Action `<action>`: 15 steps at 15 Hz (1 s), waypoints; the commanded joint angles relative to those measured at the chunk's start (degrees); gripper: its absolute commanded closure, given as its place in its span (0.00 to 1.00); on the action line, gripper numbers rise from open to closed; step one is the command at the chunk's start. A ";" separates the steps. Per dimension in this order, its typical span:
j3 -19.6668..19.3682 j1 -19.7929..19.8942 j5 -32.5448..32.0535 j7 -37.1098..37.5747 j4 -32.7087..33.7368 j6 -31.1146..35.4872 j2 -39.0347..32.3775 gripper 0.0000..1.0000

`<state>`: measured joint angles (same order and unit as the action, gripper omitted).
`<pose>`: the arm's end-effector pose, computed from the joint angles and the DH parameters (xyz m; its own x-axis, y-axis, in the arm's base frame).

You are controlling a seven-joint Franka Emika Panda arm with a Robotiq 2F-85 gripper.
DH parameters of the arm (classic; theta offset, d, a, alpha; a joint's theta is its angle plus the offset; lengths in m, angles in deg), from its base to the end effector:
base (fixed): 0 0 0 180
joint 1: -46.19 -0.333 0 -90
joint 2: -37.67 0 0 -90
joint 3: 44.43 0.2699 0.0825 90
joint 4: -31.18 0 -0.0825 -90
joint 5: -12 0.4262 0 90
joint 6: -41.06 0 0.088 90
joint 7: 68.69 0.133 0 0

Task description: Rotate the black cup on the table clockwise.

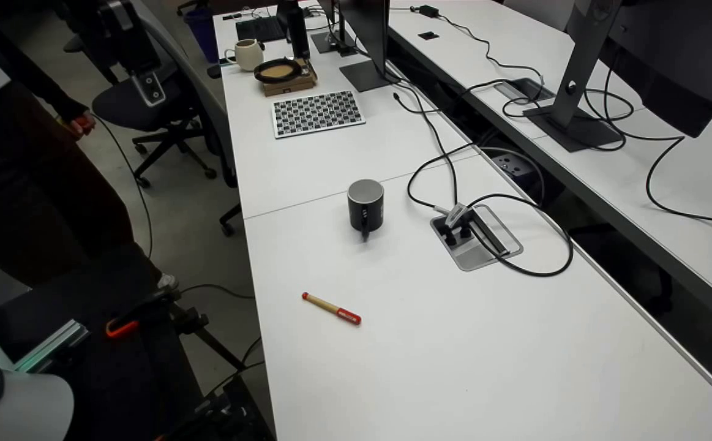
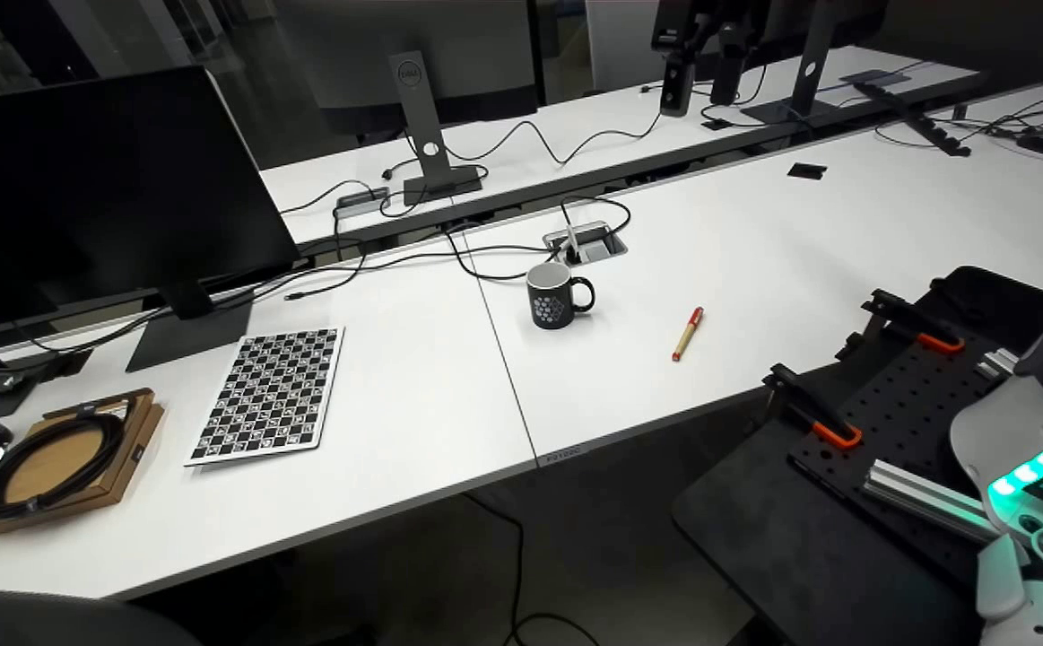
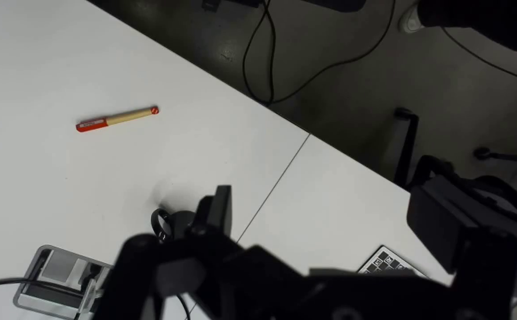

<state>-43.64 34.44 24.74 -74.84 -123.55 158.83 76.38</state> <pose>0.3945 0.1040 0.3537 0.9754 0.2166 0.0413 0.2205 -0.9574 -0.1864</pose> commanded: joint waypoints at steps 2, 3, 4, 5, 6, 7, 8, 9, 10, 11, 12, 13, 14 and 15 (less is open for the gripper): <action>0.56 0.65 0.38 -0.34 0.11 -0.23 0.00 0.00; 0.56 0.65 0.38 -0.34 0.11 -0.23 0.00 0.00; 0.56 0.65 0.38 -0.34 0.11 -0.23 0.00 0.00; 0.56 0.65 0.38 -0.34 0.11 -0.23 0.00 0.00; 0.56 0.65 0.38 -0.34 0.11 -0.23 0.00 0.00; 0.56 0.65 0.38 -0.34 0.11 -0.23 0.00 0.00; 0.74 0.89 0.95 0.77 0.04 0.81 -0.08 0.00; 1.56 1.48 1.00 2.83 -0.01 2.44 -0.36 0.00; 2.17 1.95 1.18 4.71 -0.03 3.95 -0.66 0.00; 3.31 2.68 0.85 7.22 -0.19 6.36 -1.00 0.00; 3.81 2.84 1.01 8.57 -0.23 8.14 -1.31 0.00; 4.88 3.24 0.13 9.89 -0.30 10.24 -1.94 0.00; 6.06 3.76 -0.89 11.19 -0.53 12.57 -2.63 0.00; 7.37 4.21 -2.11 12.22 -0.61 14.86 -3.71 0.00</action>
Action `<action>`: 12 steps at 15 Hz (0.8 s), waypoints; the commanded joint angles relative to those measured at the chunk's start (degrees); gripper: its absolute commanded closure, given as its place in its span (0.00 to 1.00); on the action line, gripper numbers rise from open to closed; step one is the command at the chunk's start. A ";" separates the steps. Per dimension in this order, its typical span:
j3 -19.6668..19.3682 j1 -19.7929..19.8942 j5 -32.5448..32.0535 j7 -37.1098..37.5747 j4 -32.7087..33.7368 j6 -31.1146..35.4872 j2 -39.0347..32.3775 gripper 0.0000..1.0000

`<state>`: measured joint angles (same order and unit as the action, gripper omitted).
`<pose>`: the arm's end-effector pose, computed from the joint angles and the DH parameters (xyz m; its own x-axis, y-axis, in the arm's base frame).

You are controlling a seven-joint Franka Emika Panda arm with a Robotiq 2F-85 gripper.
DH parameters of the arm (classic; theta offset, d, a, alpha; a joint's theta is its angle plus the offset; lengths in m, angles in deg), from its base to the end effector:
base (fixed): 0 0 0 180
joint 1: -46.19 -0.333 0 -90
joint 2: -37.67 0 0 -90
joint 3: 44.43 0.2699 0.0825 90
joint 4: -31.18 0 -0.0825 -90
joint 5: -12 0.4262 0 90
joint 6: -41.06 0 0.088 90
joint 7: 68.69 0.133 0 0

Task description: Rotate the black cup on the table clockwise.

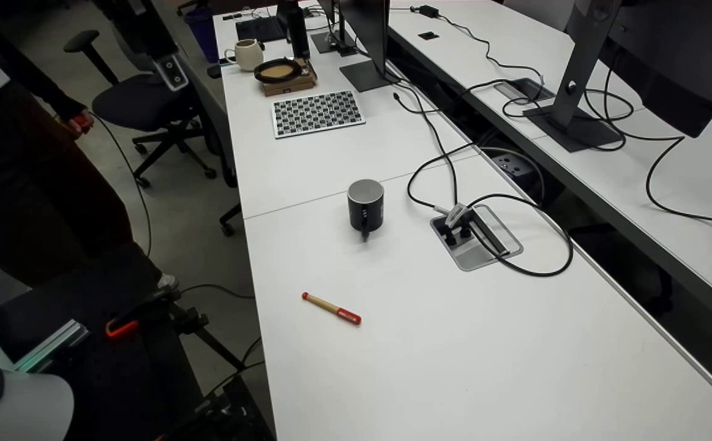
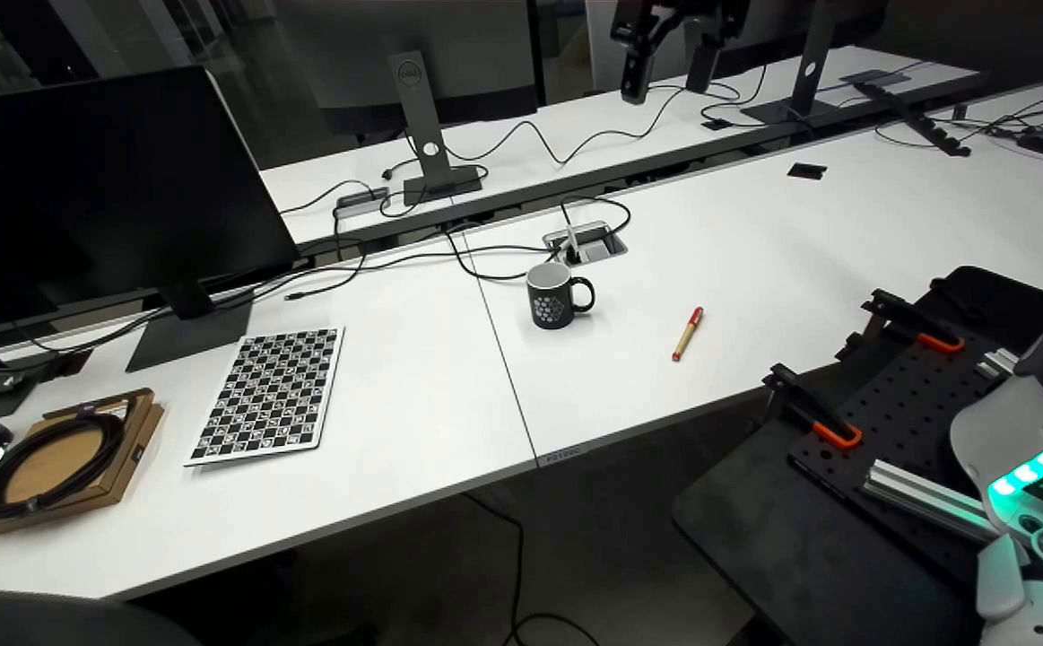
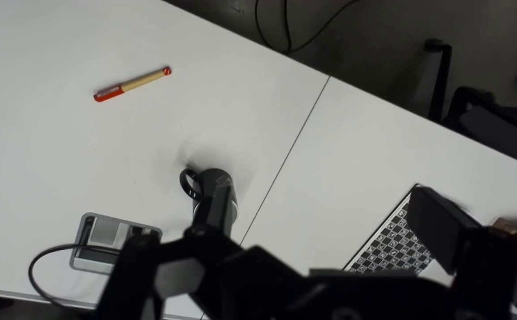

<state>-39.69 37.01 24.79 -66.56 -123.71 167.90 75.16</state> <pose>0.4130 0.1084 0.3576 0.9868 0.0610 0.1501 0.0842 -0.9847 -0.1528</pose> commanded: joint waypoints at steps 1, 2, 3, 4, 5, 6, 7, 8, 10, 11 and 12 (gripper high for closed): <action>4.55 1.97 -3.09 4.99 -0.48 7.62 -3.59 0.00; 6.03 2.56 -4.70 6.29 -0.47 9.42 -4.82 0.00; 7.58 3.04 -6.30 7.71 -0.30 11.49 -6.54 0.00; 9.21 3.70 -8.26 9.45 -0.01 13.44 -8.38 0.00; 10.99 4.62 -10.69 11.53 0.39 15.64 -10.57 0.00; 12.62 5.73 -13.15 13.95 0.66 17.82 -12.40 0.00; 14.40 7.34 -15.92 17.22 0.98 20.36 -14.36 0.00; 16.42 9.53 -19.32 21.21 1.42 22.46 -16.12 0.00; 19.49 13.59 -25.56 28.67 2.79 23.22 -18.86 0.00; 15.61 8.79 -21.38 23.19 0.16 21.68 -14.88 0.00; 16.64 10.19 -23.48 25.66 0.69 22.23 -16.30 0.00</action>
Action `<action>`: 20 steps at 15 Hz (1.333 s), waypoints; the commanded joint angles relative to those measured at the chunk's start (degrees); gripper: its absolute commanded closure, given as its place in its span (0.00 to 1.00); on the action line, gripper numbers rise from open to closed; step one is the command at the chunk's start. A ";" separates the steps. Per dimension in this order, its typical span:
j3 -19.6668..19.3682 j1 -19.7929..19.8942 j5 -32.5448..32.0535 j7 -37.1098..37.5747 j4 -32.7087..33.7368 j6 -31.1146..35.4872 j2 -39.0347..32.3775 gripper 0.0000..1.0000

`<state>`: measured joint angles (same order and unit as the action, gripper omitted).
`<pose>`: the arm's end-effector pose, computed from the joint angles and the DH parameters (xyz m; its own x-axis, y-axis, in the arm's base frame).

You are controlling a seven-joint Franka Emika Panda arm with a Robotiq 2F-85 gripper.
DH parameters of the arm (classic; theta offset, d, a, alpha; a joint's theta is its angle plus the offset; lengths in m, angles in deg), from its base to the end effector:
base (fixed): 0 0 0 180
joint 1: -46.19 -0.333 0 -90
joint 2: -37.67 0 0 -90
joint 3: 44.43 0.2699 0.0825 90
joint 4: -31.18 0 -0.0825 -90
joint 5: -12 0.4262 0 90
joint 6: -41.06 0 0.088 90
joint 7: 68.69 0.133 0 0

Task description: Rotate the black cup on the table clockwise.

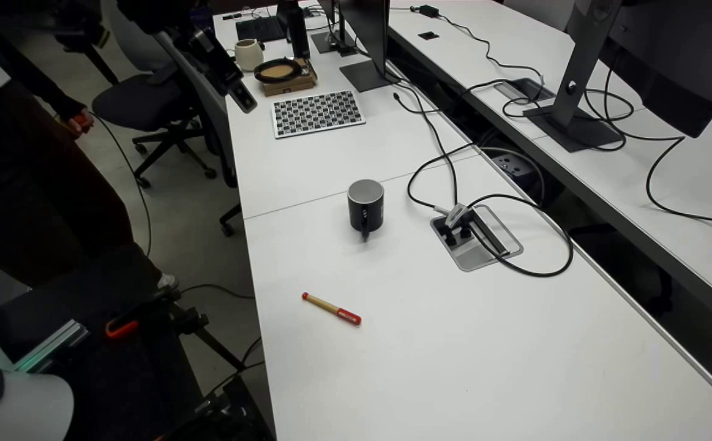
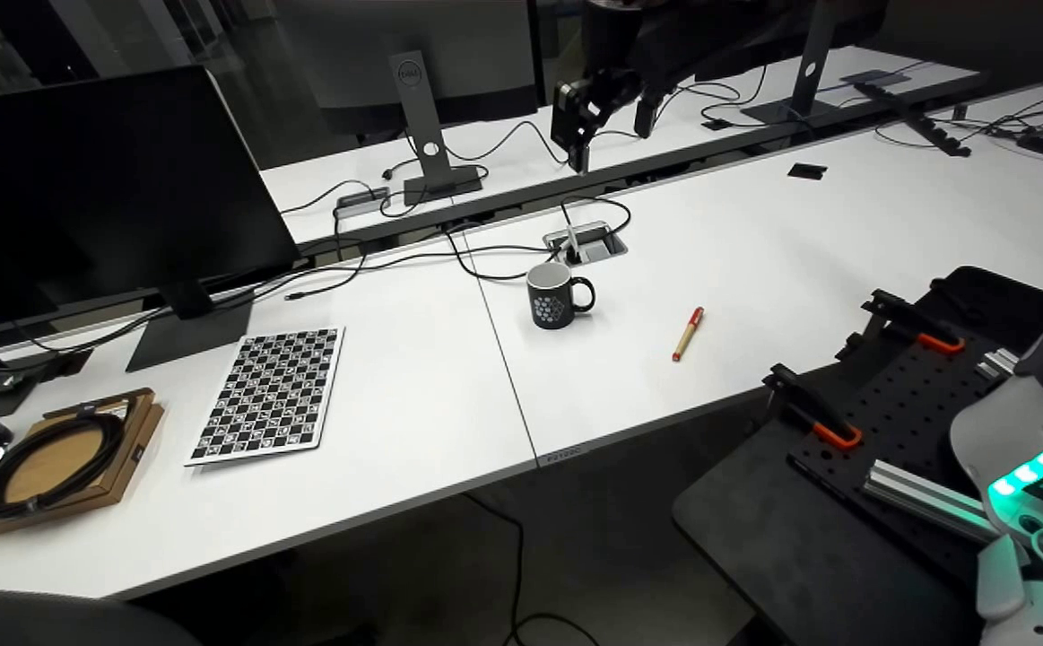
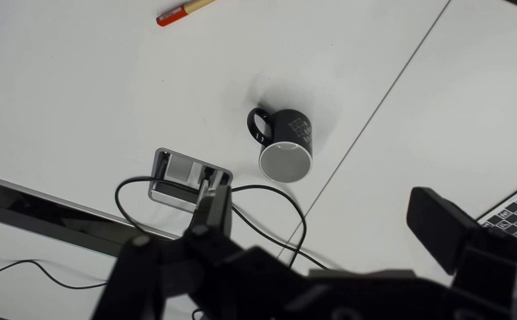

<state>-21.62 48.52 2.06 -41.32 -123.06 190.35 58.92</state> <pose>0.4441 0.1454 0.2691 0.9478 0.0323 0.3172 -0.0094 -0.9916 0.1288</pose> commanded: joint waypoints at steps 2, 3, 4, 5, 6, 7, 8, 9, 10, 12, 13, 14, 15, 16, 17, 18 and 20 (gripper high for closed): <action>-0.98 -0.36 -2.00 1.83 0.93 -0.03 -1.69 0.00; -0.96 -0.22 -2.19 2.01 1.22 0.01 -2.00 0.00; -0.95 -0.19 -2.24 2.07 1.40 0.01 -2.09 0.00; -0.92 -0.18 -2.27 2.14 1.48 0.01 -2.09 0.00; -0.89 -0.18 -2.29 2.21 1.50 0.01 -2.09 0.00; -1.95 -0.81 -1.17 0.75 1.31 0.63 -2.77 0.00; -3.11 -1.77 0.06 -1.10 1.72 1.26 -4.51 0.00; -4.50 -3.11 1.80 -3.42 2.12 2.07 -6.23 0.00; -5.61 -4.27 3.28 -5.44 2.80 2.23 -8.14 0.00; -7.61 -6.62 6.61 -9.34 3.92 3.28 -11.92 0.00; -8.09 -7.30 7.58 -10.49 4.60 3.33 -13.68 0.00; -8.64 -8.06 8.69 -11.81 5.22 3.41 -15.17 0.00; -8.67 -8.31 8.53 -11.91 6.02 3.44 -16.67 0.00; -8.52 -8.29 7.24 -11.14 6.88 3.15 -17.97 0.00; -8.46 -8.27 5.59 -9.90 7.68 2.93 -19.21 0.00; -8.32 -8.16 3.24 -7.81 8.70 2.85 -20.59 0.00; -8.68 -8.34 -1.56 -4.22 10.80 2.18 -23.24 0.00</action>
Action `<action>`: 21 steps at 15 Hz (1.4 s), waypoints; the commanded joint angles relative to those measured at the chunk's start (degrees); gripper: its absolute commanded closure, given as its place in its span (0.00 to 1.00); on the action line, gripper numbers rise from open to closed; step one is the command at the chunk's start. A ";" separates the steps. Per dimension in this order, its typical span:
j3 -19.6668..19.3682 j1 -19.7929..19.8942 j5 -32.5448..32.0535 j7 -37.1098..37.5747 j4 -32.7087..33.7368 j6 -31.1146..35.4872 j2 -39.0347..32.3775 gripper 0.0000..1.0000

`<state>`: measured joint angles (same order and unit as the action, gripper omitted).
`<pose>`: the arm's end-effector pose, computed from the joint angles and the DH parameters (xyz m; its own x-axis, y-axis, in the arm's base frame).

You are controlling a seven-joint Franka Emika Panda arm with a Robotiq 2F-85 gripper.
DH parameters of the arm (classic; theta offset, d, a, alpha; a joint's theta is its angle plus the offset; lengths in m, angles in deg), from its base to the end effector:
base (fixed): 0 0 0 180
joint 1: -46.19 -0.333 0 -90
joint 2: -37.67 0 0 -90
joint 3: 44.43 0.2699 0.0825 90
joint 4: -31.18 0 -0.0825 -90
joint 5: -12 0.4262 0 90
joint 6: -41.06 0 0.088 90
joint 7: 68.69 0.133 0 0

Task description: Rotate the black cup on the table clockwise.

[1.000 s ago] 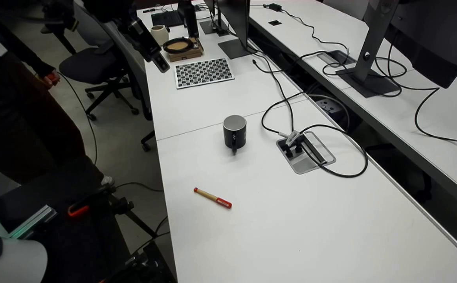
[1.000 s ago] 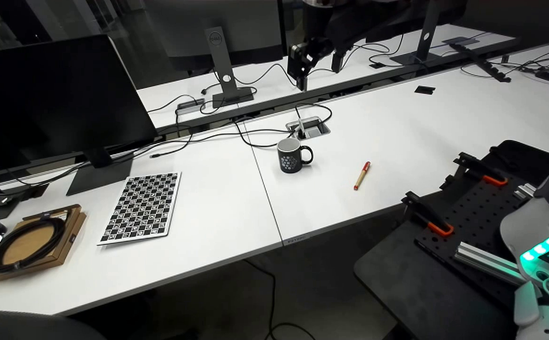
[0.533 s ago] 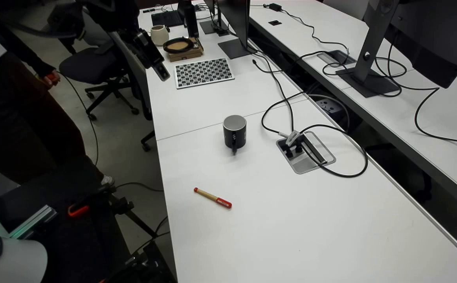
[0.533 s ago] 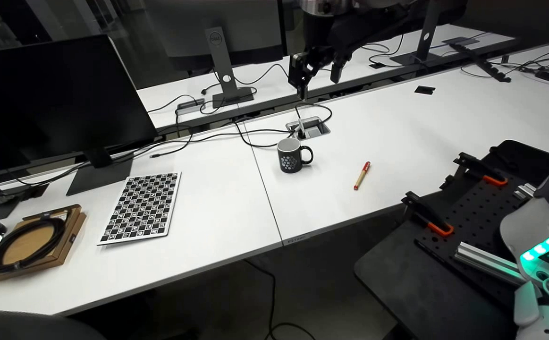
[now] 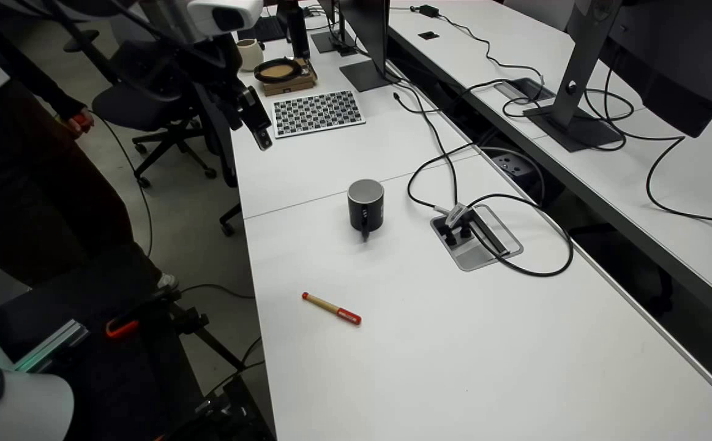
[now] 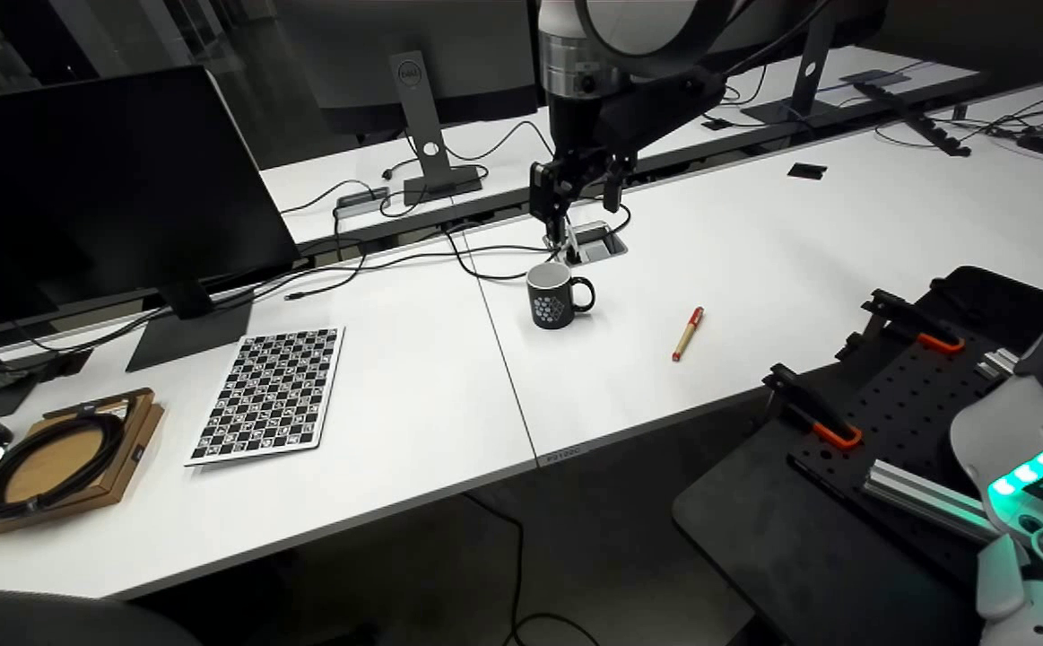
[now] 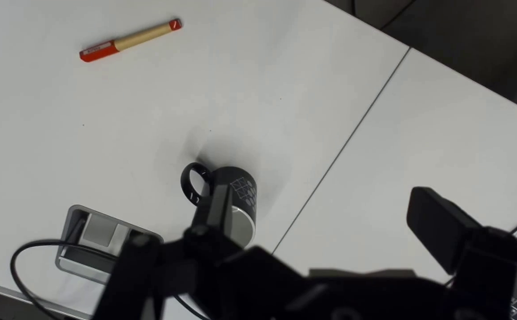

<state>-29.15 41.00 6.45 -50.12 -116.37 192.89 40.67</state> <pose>0.4560 0.1694 0.1858 0.9836 0.1168 0.1372 0.1141 -0.9931 0.0274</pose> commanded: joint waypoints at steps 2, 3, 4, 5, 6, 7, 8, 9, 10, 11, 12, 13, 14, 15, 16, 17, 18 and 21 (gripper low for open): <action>-2.05 -1.56 -11.68 9.18 6.46 -1.51 -7.66 0.00; -2.73 -2.20 -14.69 11.79 7.75 -2.27 -8.94 0.00; -3.57 -3.04 -17.23 14.13 9.17 -2.86 -10.45 0.00; -4.44 -3.96 -18.78 15.66 10.55 -3.45 -11.90 0.00; -5.39 -4.85 -20.17 17.13 12.10 -4.47 -13.51 0.00; -6.14 -5.66 -20.42 17.48 13.55 -5.34 -15.11 0.00; -6.69 -6.19 -19.22 16.54 15.27 -6.57 -17.02 0.00; -6.97 -6.52 -17.16 14.71 16.74 -7.46 -18.71 0.00; -7.12 -6.63 -15.22 12.67 18.08 -8.05 -20.18 0.00; -6.69 -6.25 -12.06 9.45 19.13 -8.36 -21.34 0.00; -8.14 -7.58 -14.93 12.82 14.73 -6.24 -17.25 0.00; -8.28 -7.74 -13.42 11.37 15.92 -6.51 -18.68 0.00; -8.35 -7.80 -12.58 10.48 16.81 -6.70 -19.69 0.00; -8.40 -7.85 -12.31 10.18 17.38 -6.77 -20.33 0.00; -8.43 -7.88 -12.23 10.08 17.70 -6.81 -20.65 0.00; -8.44 -7.89 -12.20 10.04 17.83 -6.84 -20.76 0.00; -8.44 -7.91 -12.18 10.03 17.87 -6.87 -20.76 0.00; -10.67 -9.32 -12.61 12.93 19.71 -7.26 -23.53 0.00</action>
<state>-37.33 33.63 -7.19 -38.26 -98.52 185.84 19.62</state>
